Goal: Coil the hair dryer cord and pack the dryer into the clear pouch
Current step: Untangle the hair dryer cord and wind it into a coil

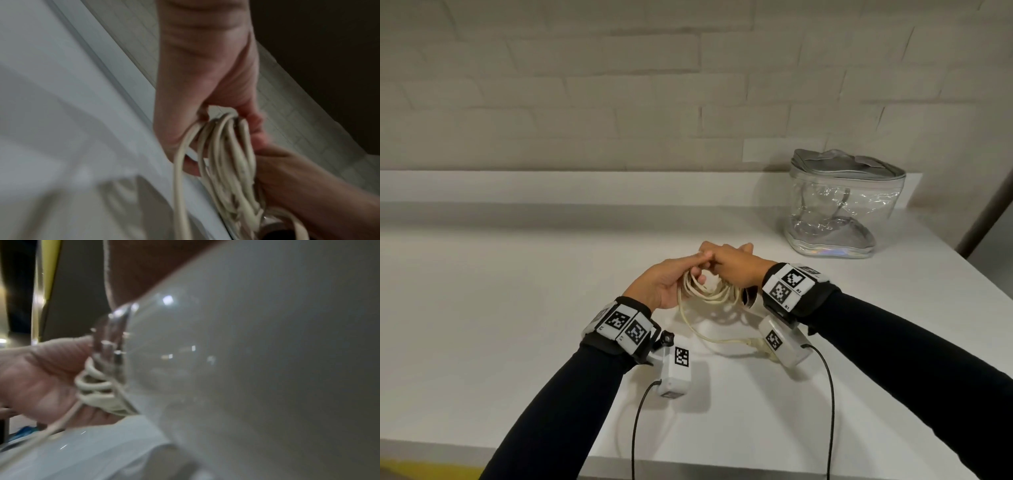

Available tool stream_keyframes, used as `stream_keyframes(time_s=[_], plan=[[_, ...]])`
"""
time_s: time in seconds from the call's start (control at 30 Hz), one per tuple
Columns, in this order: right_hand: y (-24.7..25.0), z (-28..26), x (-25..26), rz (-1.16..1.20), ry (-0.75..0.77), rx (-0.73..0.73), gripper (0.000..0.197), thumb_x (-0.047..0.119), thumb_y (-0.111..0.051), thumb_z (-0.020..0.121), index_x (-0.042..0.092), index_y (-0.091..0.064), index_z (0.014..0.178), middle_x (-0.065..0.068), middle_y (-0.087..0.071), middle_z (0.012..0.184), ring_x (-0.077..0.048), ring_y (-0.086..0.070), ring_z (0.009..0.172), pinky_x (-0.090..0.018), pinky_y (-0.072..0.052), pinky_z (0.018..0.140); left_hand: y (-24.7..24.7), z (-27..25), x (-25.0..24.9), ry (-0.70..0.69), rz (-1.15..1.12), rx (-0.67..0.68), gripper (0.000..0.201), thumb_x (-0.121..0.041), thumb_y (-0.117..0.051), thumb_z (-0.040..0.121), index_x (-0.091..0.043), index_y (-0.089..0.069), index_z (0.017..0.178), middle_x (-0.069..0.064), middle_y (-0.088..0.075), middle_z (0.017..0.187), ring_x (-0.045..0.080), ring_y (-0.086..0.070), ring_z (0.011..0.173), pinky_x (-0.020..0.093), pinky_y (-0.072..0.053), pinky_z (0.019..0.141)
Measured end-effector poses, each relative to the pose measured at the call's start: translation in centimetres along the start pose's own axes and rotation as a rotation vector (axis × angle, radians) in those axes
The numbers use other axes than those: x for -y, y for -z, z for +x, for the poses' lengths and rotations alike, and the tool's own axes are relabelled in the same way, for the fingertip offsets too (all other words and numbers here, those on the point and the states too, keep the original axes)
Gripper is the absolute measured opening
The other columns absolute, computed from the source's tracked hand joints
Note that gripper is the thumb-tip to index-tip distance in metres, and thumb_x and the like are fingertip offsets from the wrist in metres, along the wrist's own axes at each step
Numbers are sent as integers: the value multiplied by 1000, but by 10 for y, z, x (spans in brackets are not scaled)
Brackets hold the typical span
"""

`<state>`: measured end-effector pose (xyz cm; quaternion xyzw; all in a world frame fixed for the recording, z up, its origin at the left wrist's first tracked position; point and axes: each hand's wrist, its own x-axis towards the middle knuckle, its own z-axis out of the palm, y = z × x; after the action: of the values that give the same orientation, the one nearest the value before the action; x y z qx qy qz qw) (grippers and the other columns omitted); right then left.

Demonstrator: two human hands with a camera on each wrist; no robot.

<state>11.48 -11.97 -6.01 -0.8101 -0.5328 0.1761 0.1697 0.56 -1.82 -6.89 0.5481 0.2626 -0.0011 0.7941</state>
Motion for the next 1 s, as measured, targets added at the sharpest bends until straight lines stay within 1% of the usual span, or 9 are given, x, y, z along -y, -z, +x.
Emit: stream_keyframes(time_s=[0.13, 0.2, 0.3, 0.47, 0.6, 0.7, 0.83, 0.93, 1.0], plan=[[-6, 2, 1, -204, -74, -33, 14, 21, -28, 95, 19, -39, 103, 6, -48, 70, -23, -46, 85, -40, -23, 81, 0, 1, 14, -140, -59, -169, 23, -27, -60, 87, -5, -62, 78, -7, -45, 37, 6, -50, 36, 27, -46, 72], [-7, -4, 3, -129, -70, -50, 26, 31, -36, 95, 21, -38, 119, 1, -53, 98, -24, -45, 103, -39, -22, 84, -7, 2, 16, -188, -13, -239, 26, -26, -54, 92, -6, -60, 77, -7, -41, 37, 5, -42, 32, 22, -45, 58], [-3, -26, 3, -94, 17, -112, 46, 40, -52, 88, 28, -33, 128, 0, -34, 127, -22, -30, 117, -37, -23, 88, -9, 4, 16, -248, 87, -291, 27, -24, -53, 93, -6, -59, 74, -1, -42, 53, 4, -35, 31, 17, -38, 39], [1, -86, 8, -358, 175, 8, 33, 55, -58, 78, 27, -56, 97, 4, -34, 104, -16, -27, 99, -33, -22, 77, -1, 10, 15, -239, 158, -295, 29, -21, -53, 93, -7, -53, 67, -9, -48, 39, 3, -32, 29, 17, -32, 35], [-30, -108, 4, -772, 232, 169, 47, 51, -58, 79, 12, -62, 106, -9, -45, 124, -29, -37, 112, -43, -30, 86, 2, 12, 14, -218, 209, -272, 30, -21, -51, 94, -6, -51, 68, -9, -47, 34, 3, -31, 27, 16, -30, 34], [-40, -112, 6, -705, 206, 197, 32, 32, -53, 87, 9, -58, 109, -8, -46, 125, -30, -49, 108, -39, -35, 83, 7, 12, 15, -213, 258, -250, 30, -21, -51, 93, -7, -50, 67, 0, -47, 55, 4, -32, 30, 17, -31, 35], [-16, -116, 20, -537, 233, 48, 19, 24, -55, 87, 12, -58, 102, -2, -49, 116, -26, -57, 94, -40, -48, 72, 14, 12, 20, -226, 349, -203, 32, -20, -49, 95, -9, -46, 64, 1, -41, 59, 3, -32, 29, 16, -31, 36], [5, -114, 37, -646, 385, -195, 4, 14, -59, 82, 13, -63, 84, -4, -54, 92, -24, -55, 67, -32, -35, 48, 12, 8, 21, -242, 422, -164, 36, -21, -45, 96, -11, -45, 62, 0, -36, 57, 2, -31, 31, 20, -31, 43], [11, -106, 44, -650, 435, -296, 3, 10, -61, 79, 12, -62, 77, -3, -52, 81, -20, -44, 55, -27, -27, 44, 10, 4, 19, -271, 469, -126, 37, -23, -42, 97, -12, -44, 61, 0, -33, 57, 1, -29, 32, 19, -30, 44]])
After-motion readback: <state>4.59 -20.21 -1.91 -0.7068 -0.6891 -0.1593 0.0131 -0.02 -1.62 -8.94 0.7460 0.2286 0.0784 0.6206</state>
